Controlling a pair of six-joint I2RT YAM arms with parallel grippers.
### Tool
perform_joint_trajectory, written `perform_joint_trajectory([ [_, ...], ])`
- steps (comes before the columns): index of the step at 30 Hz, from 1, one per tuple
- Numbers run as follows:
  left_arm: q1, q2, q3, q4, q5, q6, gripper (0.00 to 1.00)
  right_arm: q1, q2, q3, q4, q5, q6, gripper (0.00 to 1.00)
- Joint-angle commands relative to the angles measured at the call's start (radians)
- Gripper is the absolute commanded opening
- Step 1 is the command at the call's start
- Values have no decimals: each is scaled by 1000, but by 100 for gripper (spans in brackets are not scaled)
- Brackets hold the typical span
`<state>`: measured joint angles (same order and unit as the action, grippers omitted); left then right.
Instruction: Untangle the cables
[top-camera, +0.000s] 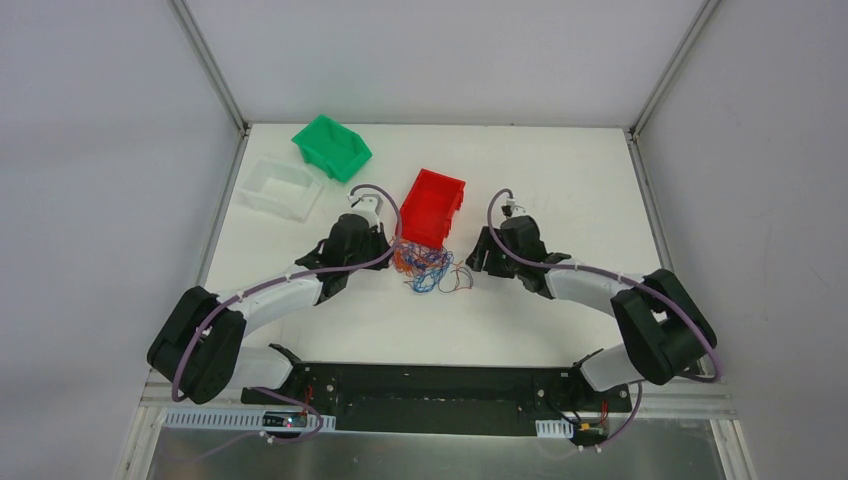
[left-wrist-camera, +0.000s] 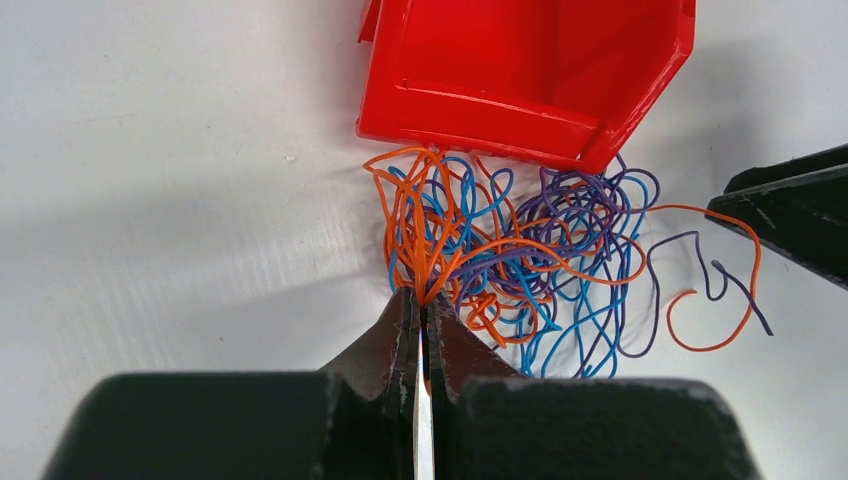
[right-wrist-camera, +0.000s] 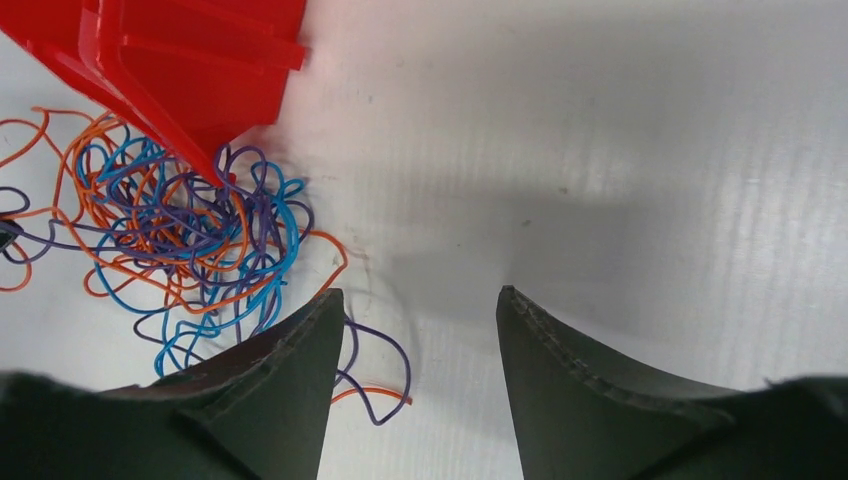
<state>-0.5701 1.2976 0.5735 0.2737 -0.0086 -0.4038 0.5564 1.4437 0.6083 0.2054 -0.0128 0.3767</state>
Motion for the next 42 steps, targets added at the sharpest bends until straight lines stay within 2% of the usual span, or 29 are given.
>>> perform_joint_trajectory([
  [1,-4,9,28,37,-7,22,0,40,48,77,31,-64,-34,60],
  [9,-5,25,38,37,7,16,0,113,126,134,36,-131,-57,60],
  [13,-5,41,49,32,38,20,0,125,175,175,2,-129,-52,54],
  [16,-5,48,61,20,45,27,0,137,201,195,-2,-139,-47,42],
  [17,-5,49,64,16,44,29,0,142,206,204,-14,-127,-47,33],
  [18,-5,50,66,13,36,31,0,144,209,213,-34,-102,-47,19],
  [19,-5,48,67,9,22,26,0,146,208,220,-58,-53,-43,11],
  [21,-5,42,66,-10,-36,10,0,146,177,216,-108,102,-25,2],
  [22,-3,35,65,-26,-90,-7,0,142,142,201,-123,184,-14,0],
  [24,3,10,54,-48,-162,-28,0,127,73,158,-130,338,28,0],
  [27,5,-56,13,-60,-302,-71,0,56,-44,67,-130,475,104,0],
  [35,12,-222,-75,-125,-627,-181,0,-148,-361,-151,-130,634,277,0],
  [38,12,-236,-76,-127,-634,-172,0,-177,-452,-194,-130,659,284,0],
  [42,12,-221,-73,-85,-522,-106,0,-185,-508,-215,-129,688,287,0],
])
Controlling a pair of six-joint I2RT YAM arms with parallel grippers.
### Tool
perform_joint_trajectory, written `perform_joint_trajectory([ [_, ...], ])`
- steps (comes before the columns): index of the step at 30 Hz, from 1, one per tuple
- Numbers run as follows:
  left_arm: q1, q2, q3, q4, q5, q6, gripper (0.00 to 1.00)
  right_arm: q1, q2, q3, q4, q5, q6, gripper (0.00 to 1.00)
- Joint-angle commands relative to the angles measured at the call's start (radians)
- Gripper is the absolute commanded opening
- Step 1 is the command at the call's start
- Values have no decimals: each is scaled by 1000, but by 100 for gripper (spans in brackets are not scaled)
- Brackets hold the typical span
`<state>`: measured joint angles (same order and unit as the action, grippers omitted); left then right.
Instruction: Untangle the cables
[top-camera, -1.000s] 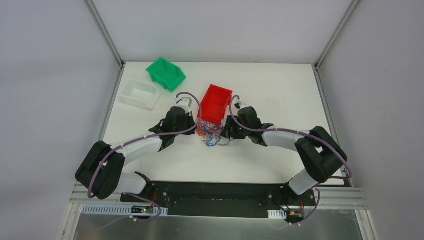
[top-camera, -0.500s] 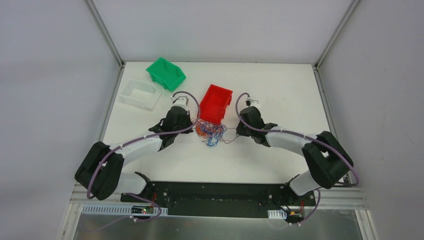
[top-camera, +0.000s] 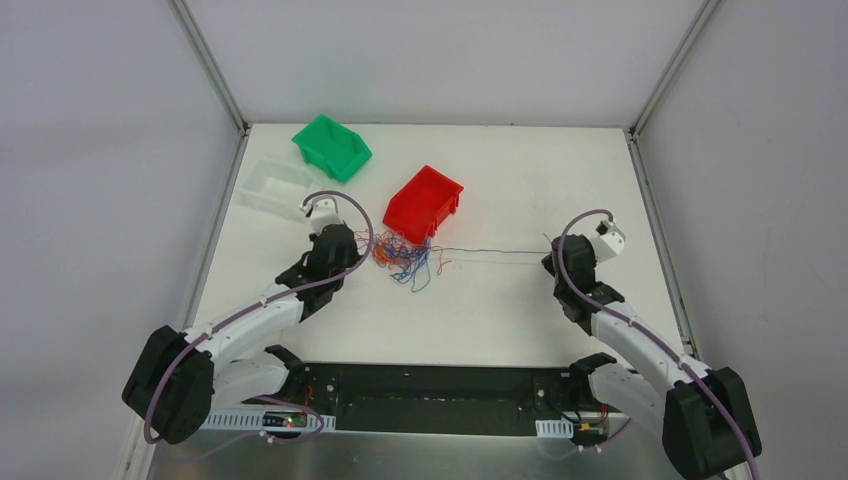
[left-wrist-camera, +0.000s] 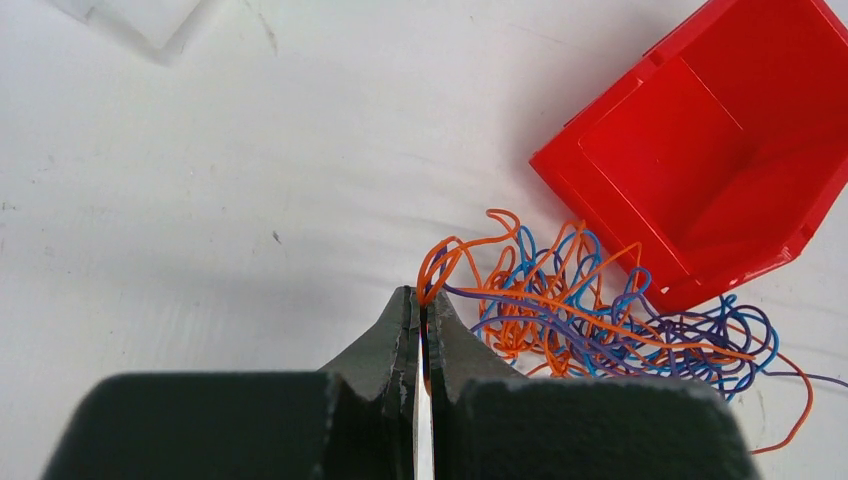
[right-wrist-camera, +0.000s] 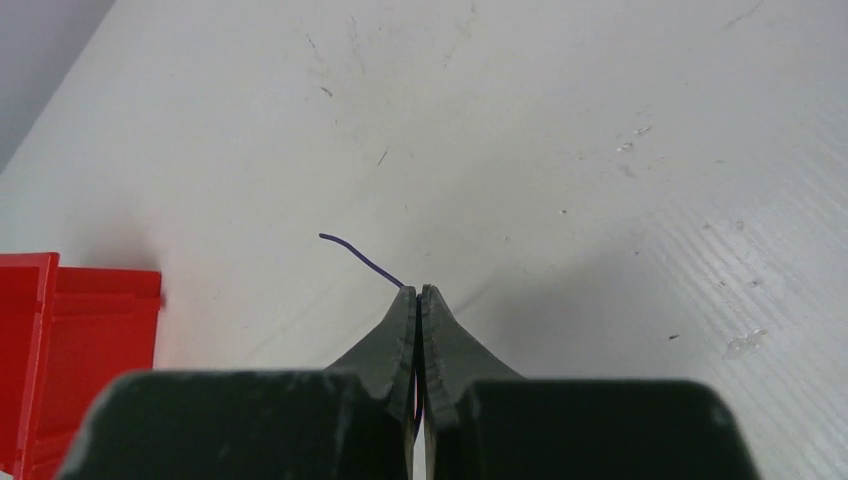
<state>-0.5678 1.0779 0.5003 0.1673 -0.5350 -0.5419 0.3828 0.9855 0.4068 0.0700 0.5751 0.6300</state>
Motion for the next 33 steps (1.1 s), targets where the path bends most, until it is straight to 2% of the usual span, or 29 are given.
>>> perform_joint_trajectory([
  [1,9,6,8,18,18,44,0,-11,-56,-15,1,116,41,0],
  [6,9,-6,39,-93,-160,-12,0,-26,-143,-32,-94,290,123,0],
  [8,9,-41,31,-138,-256,-45,0,-42,-195,-56,-112,320,137,0],
  [9,9,-60,21,-133,-259,-43,0,-47,-215,-63,-109,309,121,0],
  [11,9,-97,-8,-33,-97,59,0,-47,-243,-71,-30,173,-3,0],
  [13,9,-99,-50,124,189,162,0,-46,-247,-78,76,-96,-141,0],
  [15,7,-51,-63,232,420,206,7,-42,-231,-97,180,-296,-196,10],
  [16,5,-17,-51,247,491,215,11,-38,-221,-107,223,-357,-211,20],
  [18,3,62,4,221,580,232,24,-21,-191,-109,267,-417,-228,50],
  [19,3,95,35,186,602,237,34,-11,-169,-104,284,-439,-237,62],
  [20,-4,121,63,167,605,242,49,1,-144,-93,289,-459,-246,66],
  [21,-15,139,75,159,608,251,58,18,-108,-81,301,-485,-256,68],
  [24,-59,158,85,152,583,301,72,72,-10,-33,329,-537,-290,68],
  [26,-92,184,114,119,549,331,74,118,38,2,331,-531,-312,68],
  [33,-122,412,321,-141,367,314,65,161,87,11,341,-503,-316,68],
])
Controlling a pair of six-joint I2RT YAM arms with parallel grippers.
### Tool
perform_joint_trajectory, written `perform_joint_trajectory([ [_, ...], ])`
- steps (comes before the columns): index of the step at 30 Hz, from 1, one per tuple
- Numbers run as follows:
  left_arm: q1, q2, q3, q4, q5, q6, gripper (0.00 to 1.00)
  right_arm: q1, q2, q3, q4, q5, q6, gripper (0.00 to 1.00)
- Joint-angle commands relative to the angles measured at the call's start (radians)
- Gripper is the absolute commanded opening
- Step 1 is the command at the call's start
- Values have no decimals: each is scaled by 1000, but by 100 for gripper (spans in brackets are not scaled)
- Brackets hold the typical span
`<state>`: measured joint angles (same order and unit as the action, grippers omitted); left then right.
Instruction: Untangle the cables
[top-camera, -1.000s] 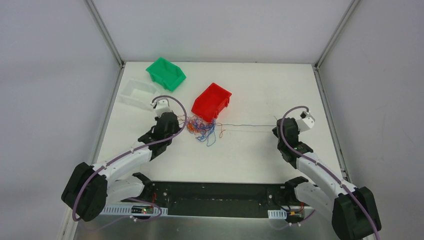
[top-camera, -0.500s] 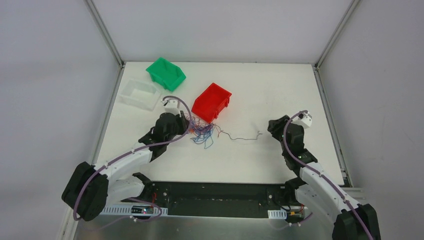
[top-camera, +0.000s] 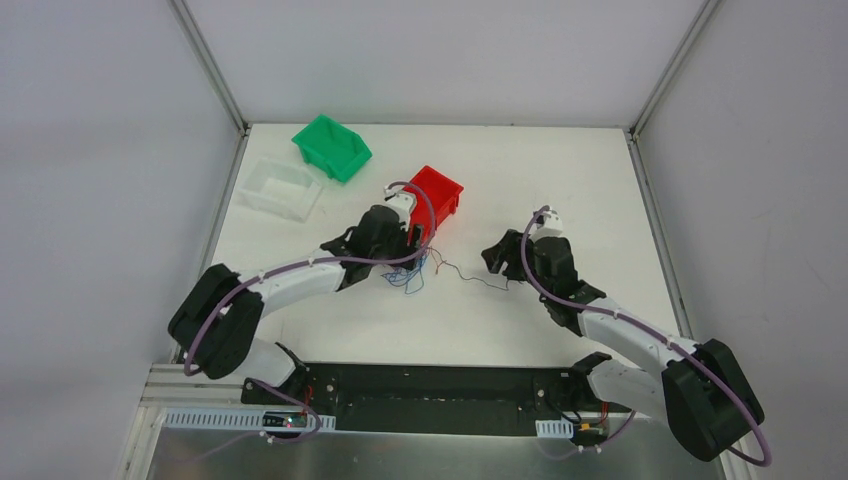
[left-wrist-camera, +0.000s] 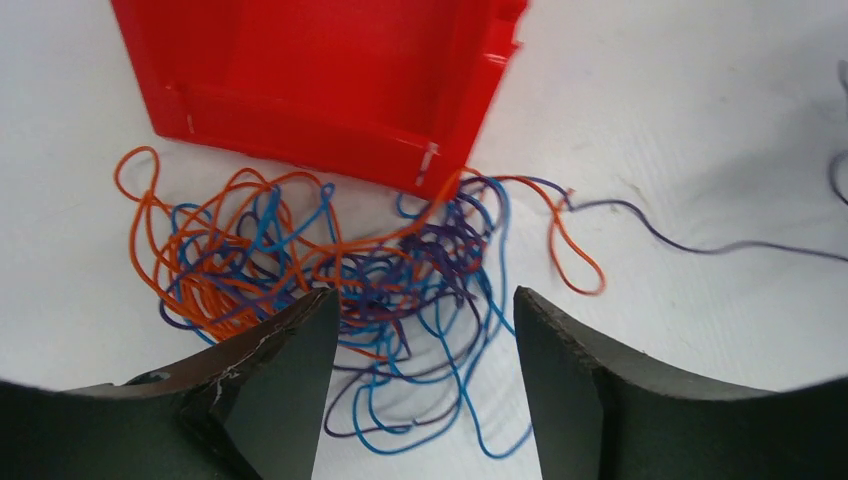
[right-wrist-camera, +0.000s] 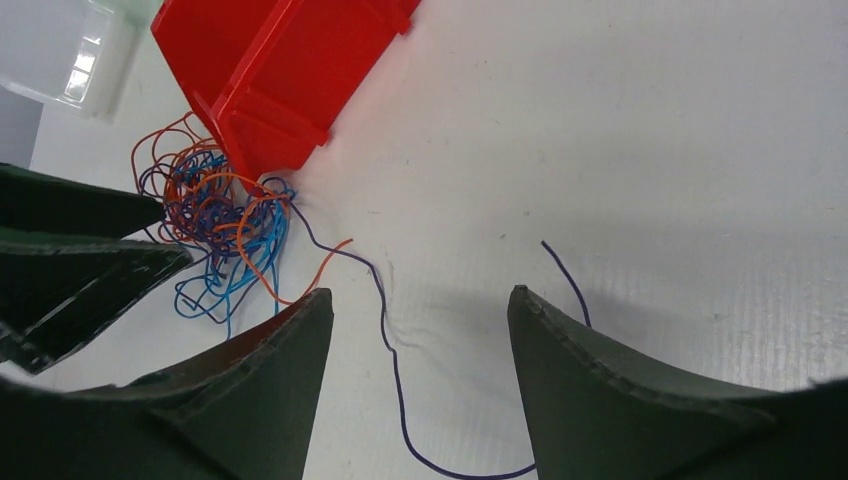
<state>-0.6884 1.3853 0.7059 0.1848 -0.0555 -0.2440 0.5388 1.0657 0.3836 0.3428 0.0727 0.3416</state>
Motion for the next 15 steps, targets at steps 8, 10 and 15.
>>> perform_joint_trajectory([
  [8,-2,272,253,-316,-145,-17,44,5,9,39,58,1,-24,68],
  [10,-2,265,251,-303,-64,2,30,5,17,42,59,-5,-19,68],
  [15,-2,187,166,-118,263,45,0,6,52,67,65,-114,-13,67],
])
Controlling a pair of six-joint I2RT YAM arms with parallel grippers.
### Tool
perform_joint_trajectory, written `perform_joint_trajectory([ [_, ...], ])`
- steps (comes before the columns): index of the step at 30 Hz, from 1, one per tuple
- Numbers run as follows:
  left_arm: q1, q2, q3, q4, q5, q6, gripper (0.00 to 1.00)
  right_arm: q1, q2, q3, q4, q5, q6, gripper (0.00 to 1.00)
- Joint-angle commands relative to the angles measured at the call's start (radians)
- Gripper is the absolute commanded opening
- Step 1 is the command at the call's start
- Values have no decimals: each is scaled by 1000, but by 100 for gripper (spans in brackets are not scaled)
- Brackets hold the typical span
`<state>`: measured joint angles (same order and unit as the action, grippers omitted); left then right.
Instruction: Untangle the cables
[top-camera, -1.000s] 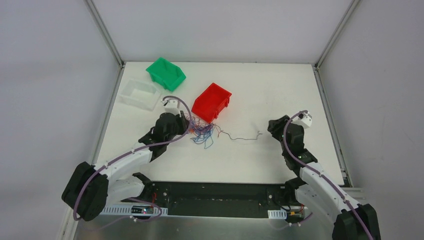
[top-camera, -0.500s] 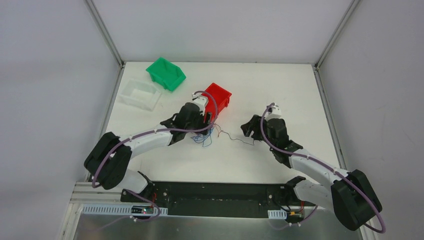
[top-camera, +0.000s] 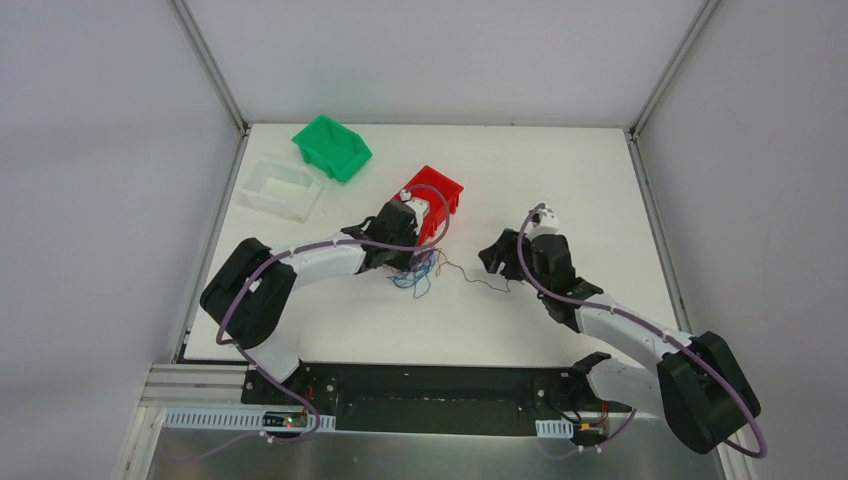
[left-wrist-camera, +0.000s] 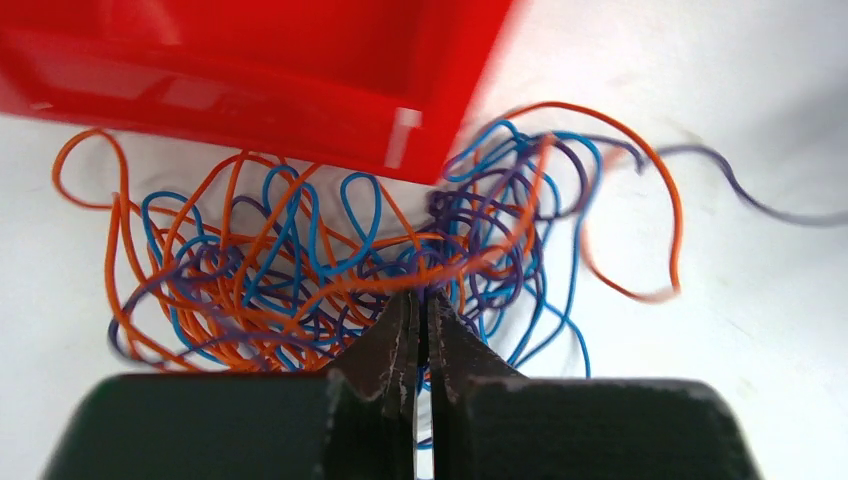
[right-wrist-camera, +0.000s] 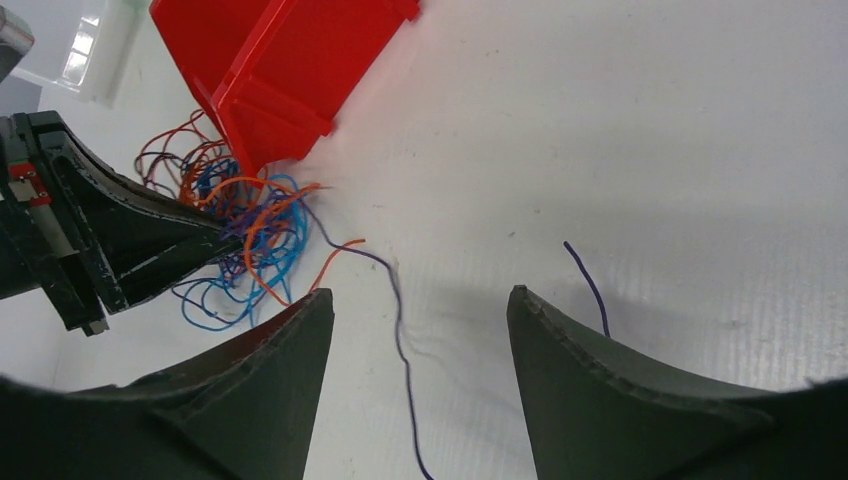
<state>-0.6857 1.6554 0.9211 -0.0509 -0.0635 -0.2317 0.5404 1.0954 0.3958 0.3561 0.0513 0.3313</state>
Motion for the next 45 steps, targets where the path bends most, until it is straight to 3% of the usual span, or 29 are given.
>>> perform_joint_trajectory([
  [1,-5,-112,-82,182,327,35,0,6,27,55,59,-123,-4,67],
  [5,-4,-203,-187,341,458,34,0,10,34,43,107,-210,-5,67],
  [11,-5,-212,-196,378,534,26,0,22,114,74,165,-369,2,66],
  [15,-5,-230,-215,403,509,18,0,56,173,115,153,-415,-16,64],
  [19,-5,-231,-207,391,471,10,0,100,165,125,99,-356,-48,63],
  [26,0,-170,-167,299,241,-37,0,120,150,101,57,-193,-7,55],
  [31,2,-154,-154,308,294,-58,0,131,232,102,148,-279,79,54],
  [42,2,-153,-161,324,304,-58,0,157,435,181,167,-340,171,49],
  [45,2,-154,-173,355,332,-54,0,163,481,210,174,-357,184,44],
])
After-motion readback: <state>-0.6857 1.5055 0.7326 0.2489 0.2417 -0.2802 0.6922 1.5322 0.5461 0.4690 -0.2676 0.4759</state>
